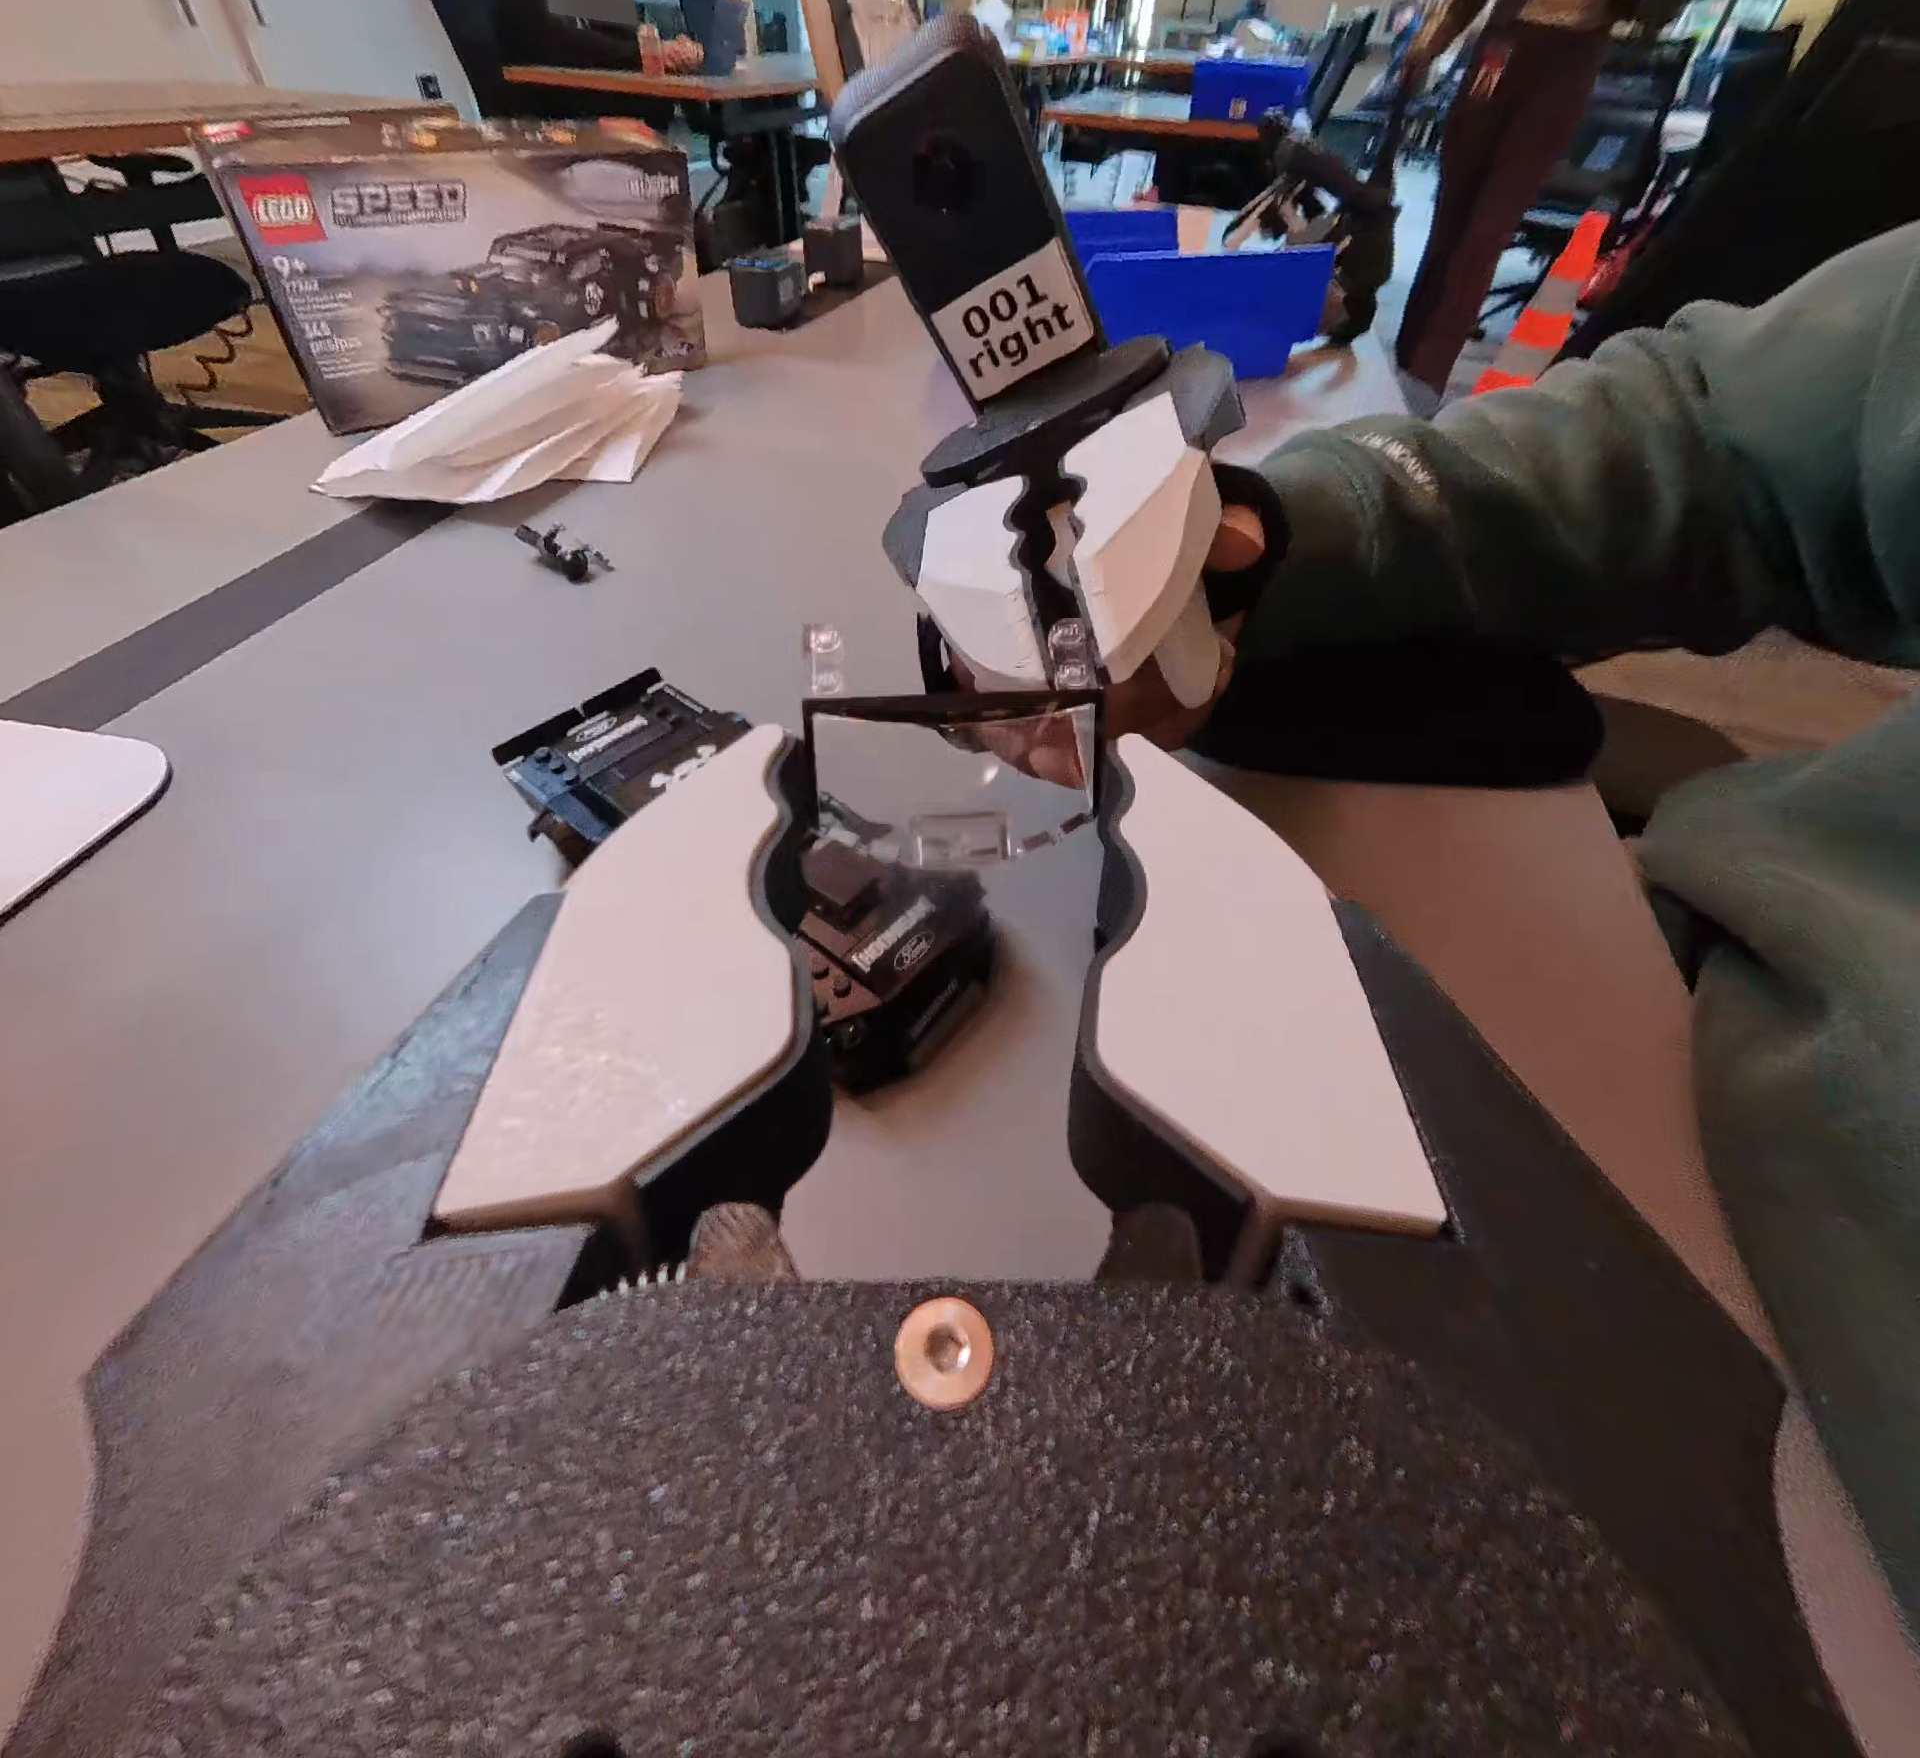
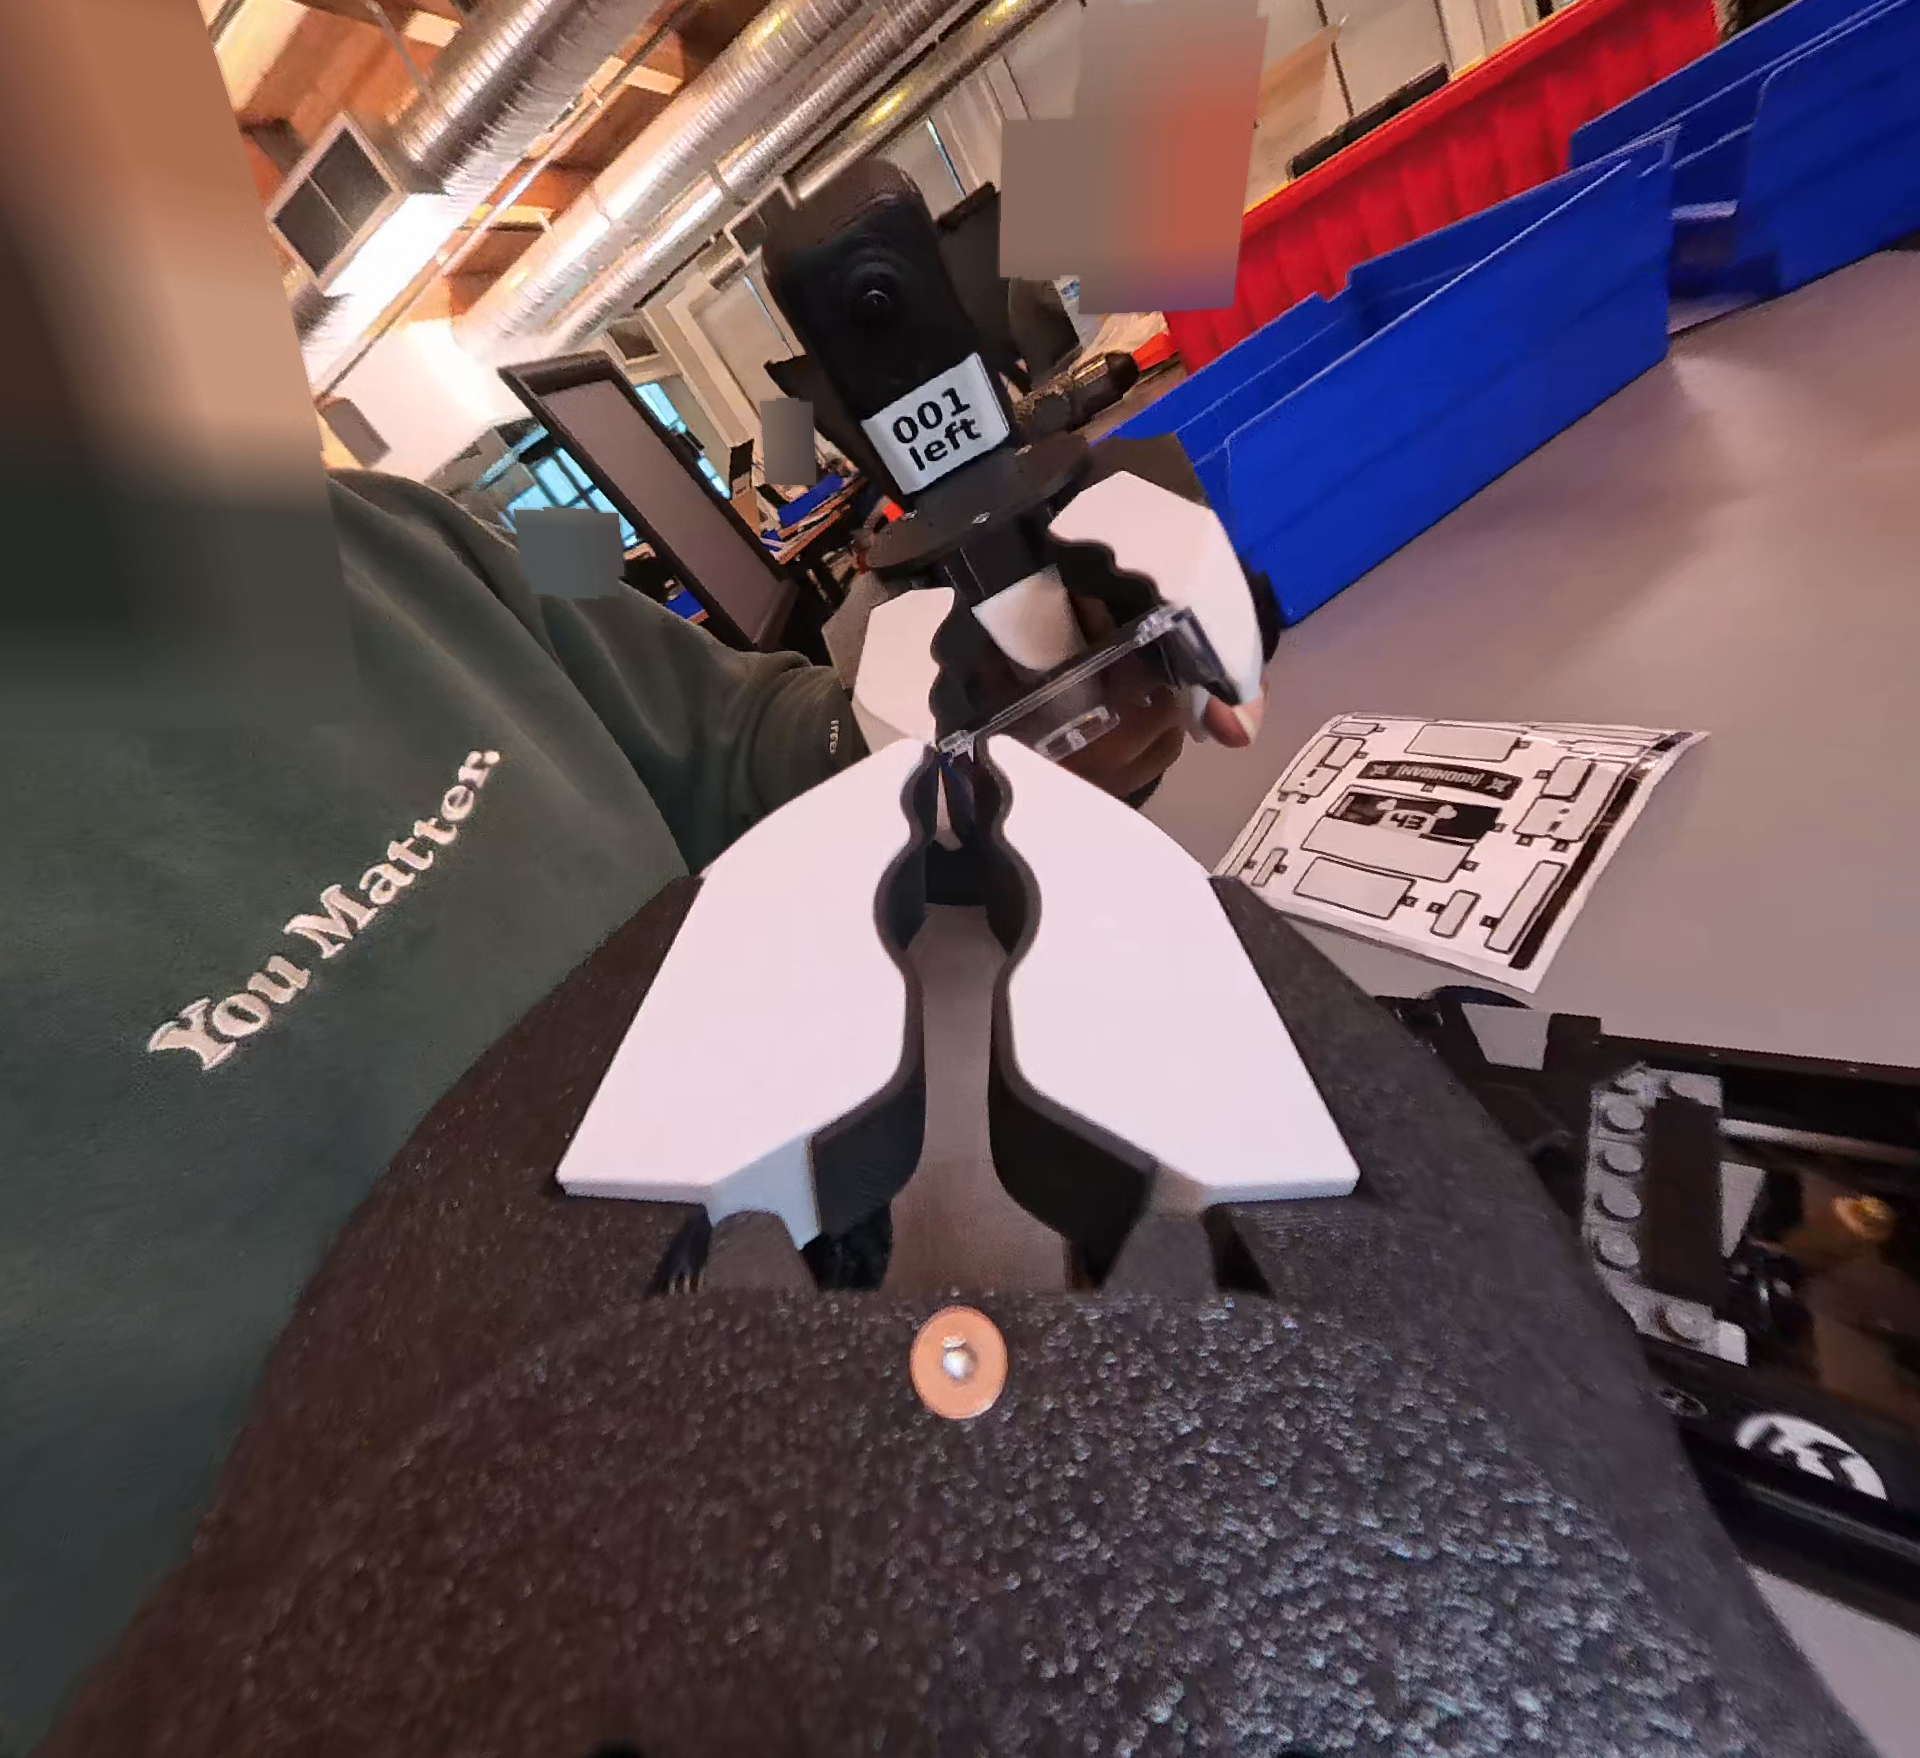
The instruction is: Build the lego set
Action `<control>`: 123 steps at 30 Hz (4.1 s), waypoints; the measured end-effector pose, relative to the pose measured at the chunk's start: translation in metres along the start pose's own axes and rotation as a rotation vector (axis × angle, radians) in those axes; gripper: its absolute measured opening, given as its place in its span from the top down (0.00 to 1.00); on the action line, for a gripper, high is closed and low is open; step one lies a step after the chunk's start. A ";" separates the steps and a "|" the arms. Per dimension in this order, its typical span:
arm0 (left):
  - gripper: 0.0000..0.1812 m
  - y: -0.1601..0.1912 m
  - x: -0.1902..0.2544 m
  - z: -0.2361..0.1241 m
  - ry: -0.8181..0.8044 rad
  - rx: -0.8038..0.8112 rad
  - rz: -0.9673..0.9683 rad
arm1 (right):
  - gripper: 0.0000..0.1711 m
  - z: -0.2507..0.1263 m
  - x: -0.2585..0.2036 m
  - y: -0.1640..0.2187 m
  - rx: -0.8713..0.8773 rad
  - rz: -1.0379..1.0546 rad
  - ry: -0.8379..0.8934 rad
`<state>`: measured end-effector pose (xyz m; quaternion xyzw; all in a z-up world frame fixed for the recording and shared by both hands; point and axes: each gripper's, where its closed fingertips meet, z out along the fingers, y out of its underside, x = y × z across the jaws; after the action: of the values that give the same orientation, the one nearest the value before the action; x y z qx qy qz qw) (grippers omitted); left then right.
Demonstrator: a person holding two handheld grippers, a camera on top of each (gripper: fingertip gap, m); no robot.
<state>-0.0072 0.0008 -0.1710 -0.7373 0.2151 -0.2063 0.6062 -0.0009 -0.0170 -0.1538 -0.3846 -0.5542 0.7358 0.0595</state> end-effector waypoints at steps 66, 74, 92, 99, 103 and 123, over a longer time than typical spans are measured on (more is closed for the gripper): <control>0.78 0.103 0.018 -0.016 0.004 -0.556 -0.184 | 0.90 -0.052 0.036 0.124 -0.984 -0.410 0.428; 0.75 0.111 0.018 -0.013 -0.028 -0.609 -0.110 | 0.90 -0.066 0.046 0.102 -0.893 -0.405 0.512; 0.86 0.113 0.028 -0.012 0.028 -0.628 -0.103 | 0.84 -0.070 0.041 0.073 -0.793 -0.393 0.616; 0.86 0.113 0.027 -0.014 0.016 -0.635 -0.115 | 0.84 0.011 0.022 0.107 -0.776 -0.210 0.529; 0.86 0.114 0.031 -0.016 0.030 -0.643 -0.125 | 0.86 0.005 0.037 0.118 -0.813 -0.144 0.596; 0.77 0.080 -0.014 0.001 -0.102 -0.426 -0.146 | 0.96 -0.060 0.054 0.026 -0.642 -0.209 0.588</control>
<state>-0.0238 -0.0040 -0.2504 -0.8718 0.1690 -0.1621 0.4302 0.0085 0.0472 -0.2085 -0.5184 -0.7499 0.3758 0.1663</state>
